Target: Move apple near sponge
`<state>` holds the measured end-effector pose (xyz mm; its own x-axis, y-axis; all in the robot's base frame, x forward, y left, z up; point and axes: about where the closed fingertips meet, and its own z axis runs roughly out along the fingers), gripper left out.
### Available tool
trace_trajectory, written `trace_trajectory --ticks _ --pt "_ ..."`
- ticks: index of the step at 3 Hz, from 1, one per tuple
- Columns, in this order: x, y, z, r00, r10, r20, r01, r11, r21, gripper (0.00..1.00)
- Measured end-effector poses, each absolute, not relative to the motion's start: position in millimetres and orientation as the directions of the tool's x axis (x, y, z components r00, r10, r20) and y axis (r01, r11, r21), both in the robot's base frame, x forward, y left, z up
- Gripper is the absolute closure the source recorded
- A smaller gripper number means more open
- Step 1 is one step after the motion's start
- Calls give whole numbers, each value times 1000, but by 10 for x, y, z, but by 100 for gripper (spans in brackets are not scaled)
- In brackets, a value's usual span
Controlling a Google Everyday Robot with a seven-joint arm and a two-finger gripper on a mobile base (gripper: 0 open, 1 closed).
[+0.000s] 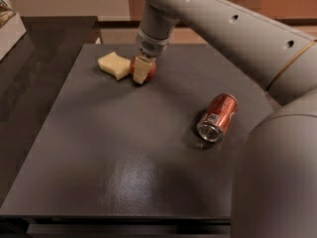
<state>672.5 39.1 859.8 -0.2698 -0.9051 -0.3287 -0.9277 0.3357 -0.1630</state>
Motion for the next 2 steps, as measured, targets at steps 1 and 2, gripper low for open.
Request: trace_trajectory --ticks 1,2 --pt "6724 399 8579 -269 -906 -327 -929 334 -161 0" --pt "6724 399 8578 -269 -906 -327 -929 334 -161 0"
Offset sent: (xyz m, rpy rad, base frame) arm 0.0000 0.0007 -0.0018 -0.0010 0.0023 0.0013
